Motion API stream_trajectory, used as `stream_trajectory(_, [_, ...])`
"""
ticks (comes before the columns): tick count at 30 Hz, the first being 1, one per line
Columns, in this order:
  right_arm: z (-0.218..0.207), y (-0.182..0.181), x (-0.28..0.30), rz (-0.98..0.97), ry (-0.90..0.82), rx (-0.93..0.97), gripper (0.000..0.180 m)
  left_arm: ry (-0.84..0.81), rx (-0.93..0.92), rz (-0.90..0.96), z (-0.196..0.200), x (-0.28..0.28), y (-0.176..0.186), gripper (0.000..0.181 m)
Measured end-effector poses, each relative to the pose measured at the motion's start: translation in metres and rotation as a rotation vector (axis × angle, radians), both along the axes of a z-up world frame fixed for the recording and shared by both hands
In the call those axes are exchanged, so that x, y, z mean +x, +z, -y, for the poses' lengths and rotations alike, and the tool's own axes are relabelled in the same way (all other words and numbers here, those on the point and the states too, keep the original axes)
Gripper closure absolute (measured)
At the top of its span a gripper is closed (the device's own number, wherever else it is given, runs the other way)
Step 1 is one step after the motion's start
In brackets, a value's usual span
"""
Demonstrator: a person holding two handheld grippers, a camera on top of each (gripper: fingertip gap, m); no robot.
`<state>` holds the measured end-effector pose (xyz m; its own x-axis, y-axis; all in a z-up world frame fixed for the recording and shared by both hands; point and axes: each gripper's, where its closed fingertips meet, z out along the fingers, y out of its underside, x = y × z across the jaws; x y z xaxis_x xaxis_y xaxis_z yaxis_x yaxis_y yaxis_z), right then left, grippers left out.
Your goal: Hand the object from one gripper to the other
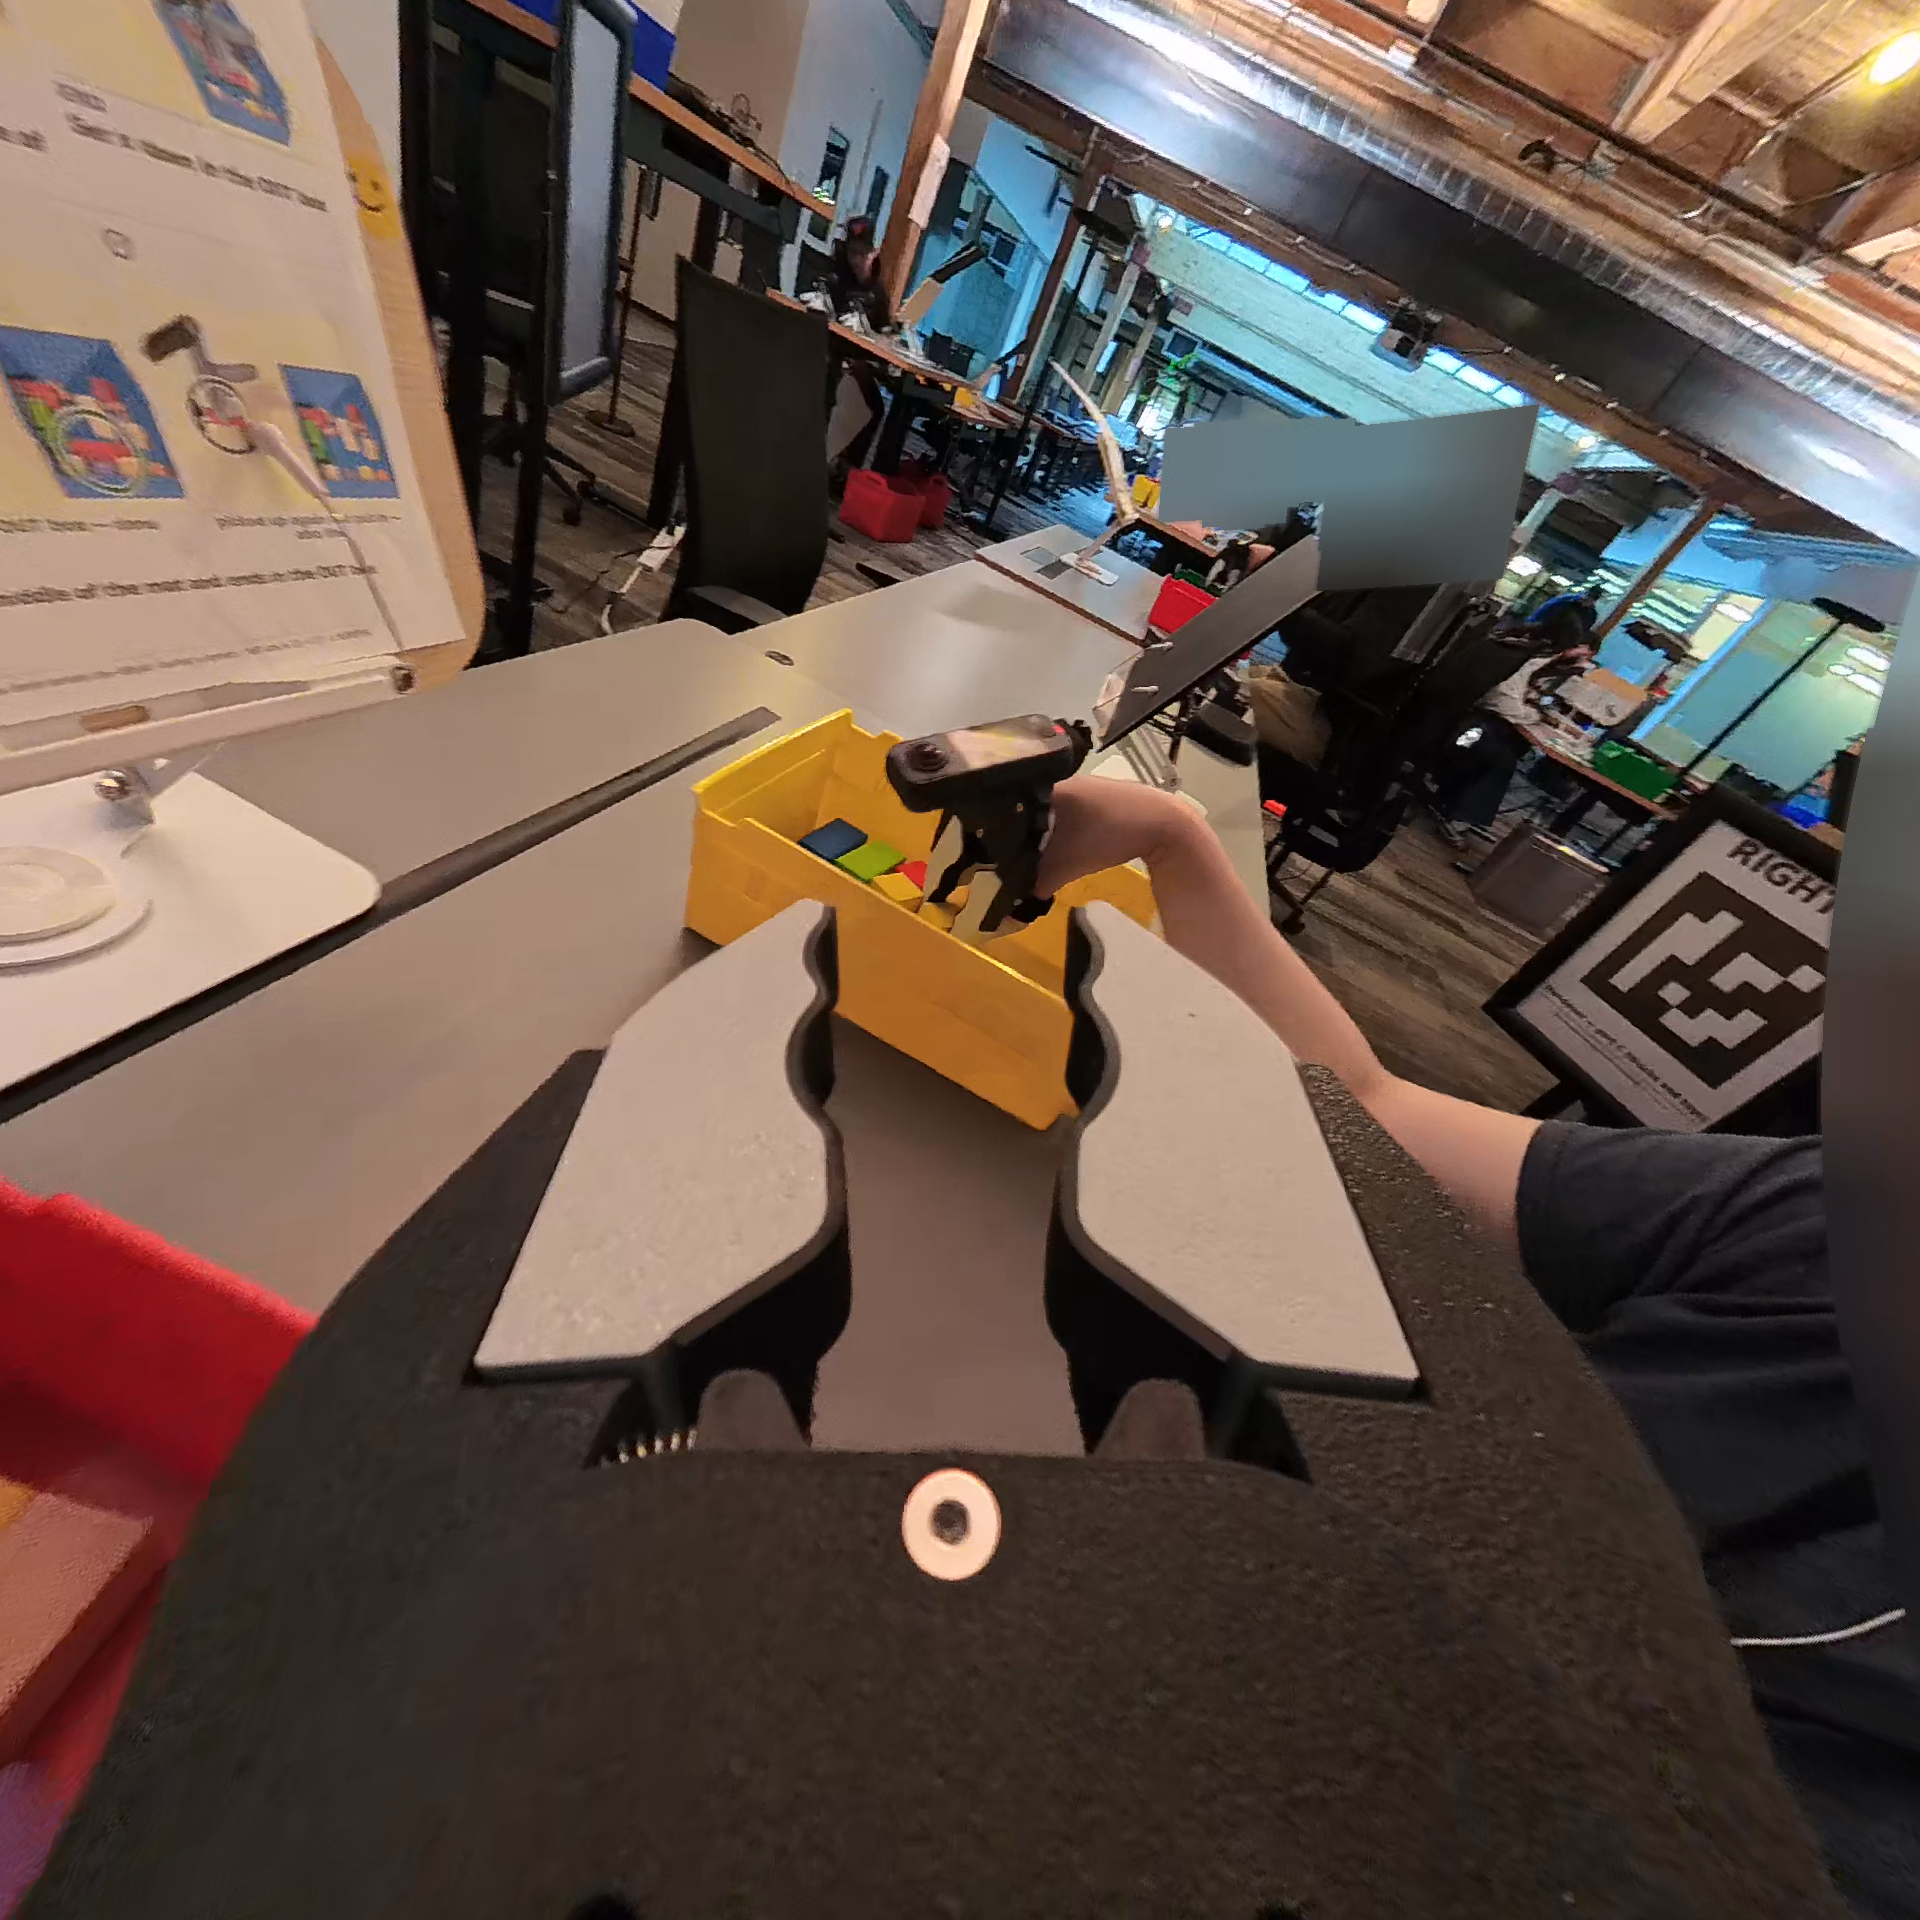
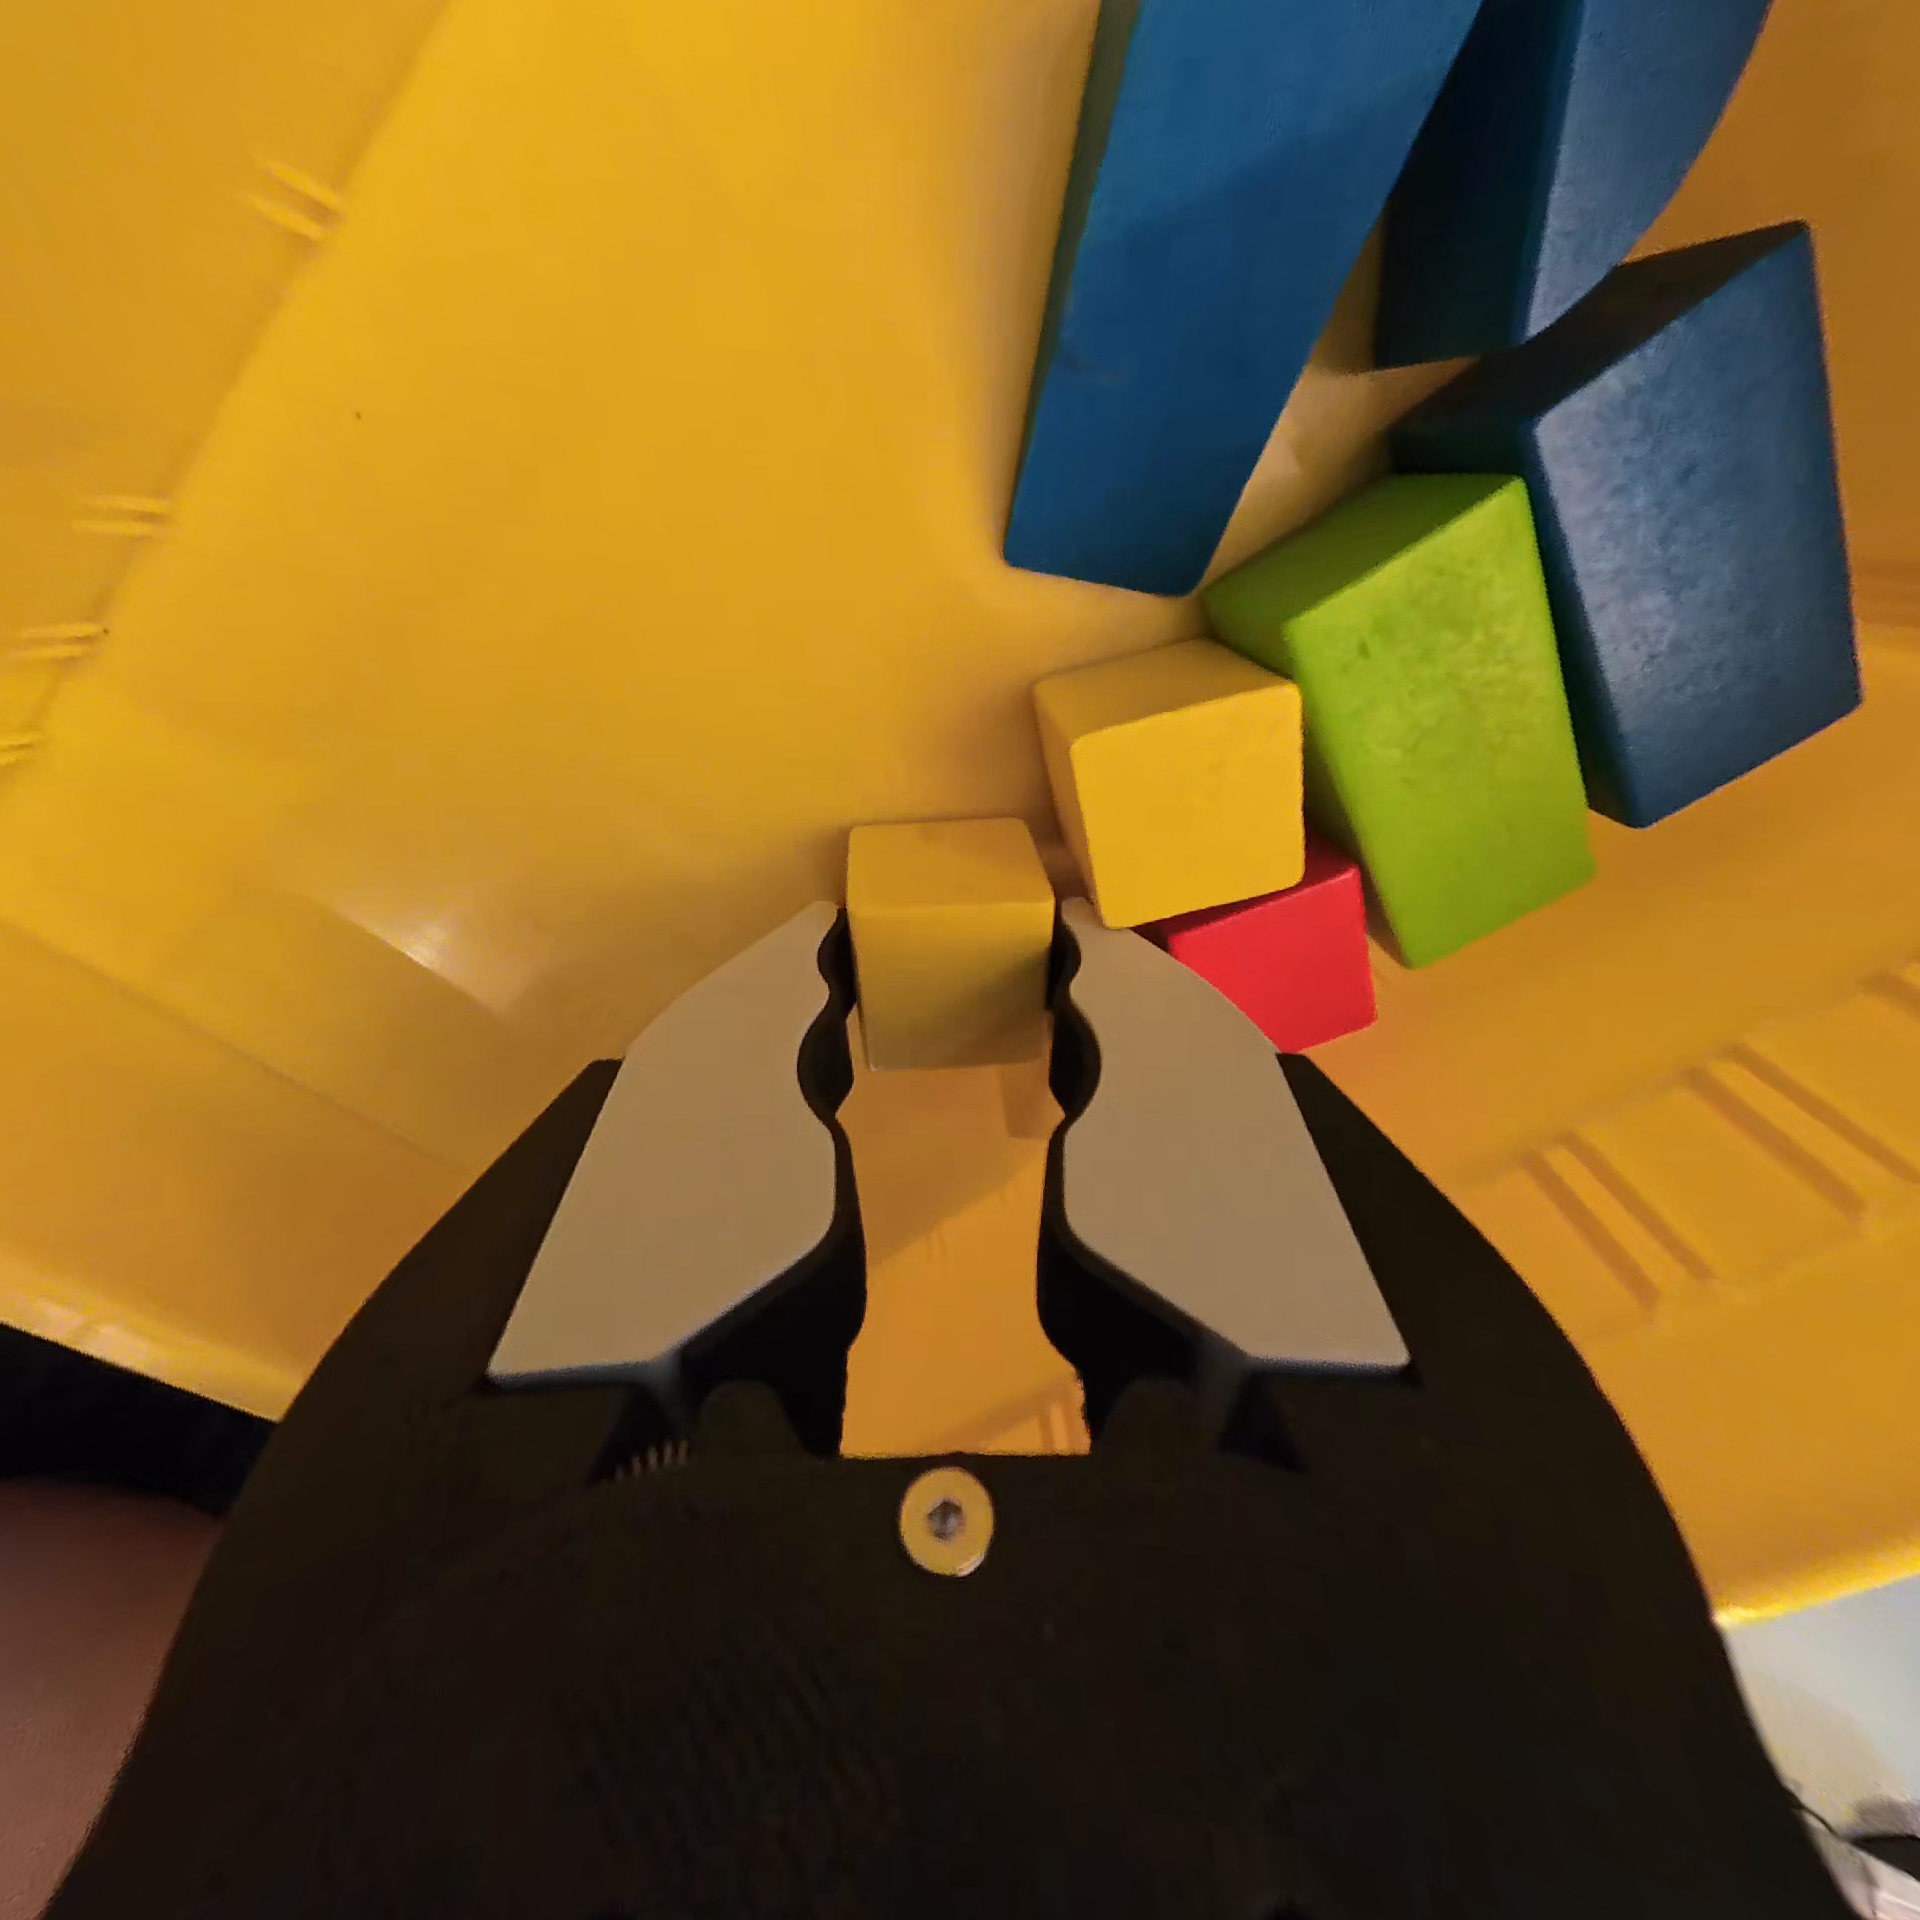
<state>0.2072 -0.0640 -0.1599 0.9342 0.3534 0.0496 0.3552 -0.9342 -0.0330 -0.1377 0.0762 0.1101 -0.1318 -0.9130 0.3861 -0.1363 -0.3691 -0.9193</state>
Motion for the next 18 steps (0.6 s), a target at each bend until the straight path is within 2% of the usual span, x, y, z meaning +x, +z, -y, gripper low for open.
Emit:
stream_trajectory(8, [-0.002,0.008,0.0,-0.007,-0.007,0.043,0.143,0.182,0.08,-0.135,-0.045,-0.038,-0.017,0.14])
stream_trajectory(14, [-0.003,0.035,-0.003,0.013,-0.002,0.126,0.143,0.35,0.144,-0.597,-0.091,-0.074,-0.098,0.14])
stream_trajectory(18, [-0.004,0.073,0.0,0.1,-0.025,0.247,0.143,0.358,0.032,-0.828,-0.098,-0.078,-0.149,0.143])
